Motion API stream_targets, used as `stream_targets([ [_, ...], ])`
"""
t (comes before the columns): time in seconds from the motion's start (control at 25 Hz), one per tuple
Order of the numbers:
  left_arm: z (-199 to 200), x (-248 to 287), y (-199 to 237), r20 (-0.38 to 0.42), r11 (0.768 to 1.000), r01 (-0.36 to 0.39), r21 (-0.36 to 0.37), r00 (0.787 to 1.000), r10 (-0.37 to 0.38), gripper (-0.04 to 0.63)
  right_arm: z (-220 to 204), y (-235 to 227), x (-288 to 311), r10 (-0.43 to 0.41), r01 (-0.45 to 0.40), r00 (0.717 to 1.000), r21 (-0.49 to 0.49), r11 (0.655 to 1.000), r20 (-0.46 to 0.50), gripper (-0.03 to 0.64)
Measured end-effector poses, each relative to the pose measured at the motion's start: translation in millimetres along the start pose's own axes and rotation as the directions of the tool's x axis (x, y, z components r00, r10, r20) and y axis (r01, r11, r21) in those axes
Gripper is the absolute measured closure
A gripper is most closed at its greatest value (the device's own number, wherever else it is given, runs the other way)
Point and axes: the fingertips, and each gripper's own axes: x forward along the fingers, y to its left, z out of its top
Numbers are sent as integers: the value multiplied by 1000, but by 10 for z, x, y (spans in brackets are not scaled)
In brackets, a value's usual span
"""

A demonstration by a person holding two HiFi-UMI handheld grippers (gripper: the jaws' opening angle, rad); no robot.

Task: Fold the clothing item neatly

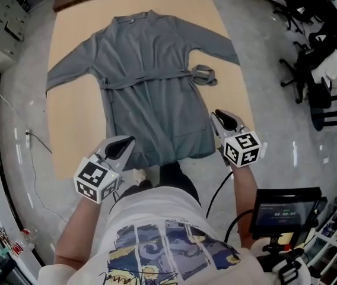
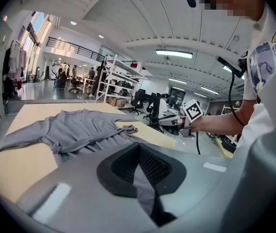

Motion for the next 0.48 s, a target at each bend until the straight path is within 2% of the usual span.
stream_targets([
  [0.32, 236, 593, 87, -62, 1000, -5, -18, 998, 4, 589, 184, -1175, 537, -45, 45, 999, 45, 998, -14, 563],
  [0.48, 373, 862, 132, -79, 1000, -10, -27, 997, 8, 588, 167, -1810, 815, -73, 75, 997, 102, 992, -22, 529],
])
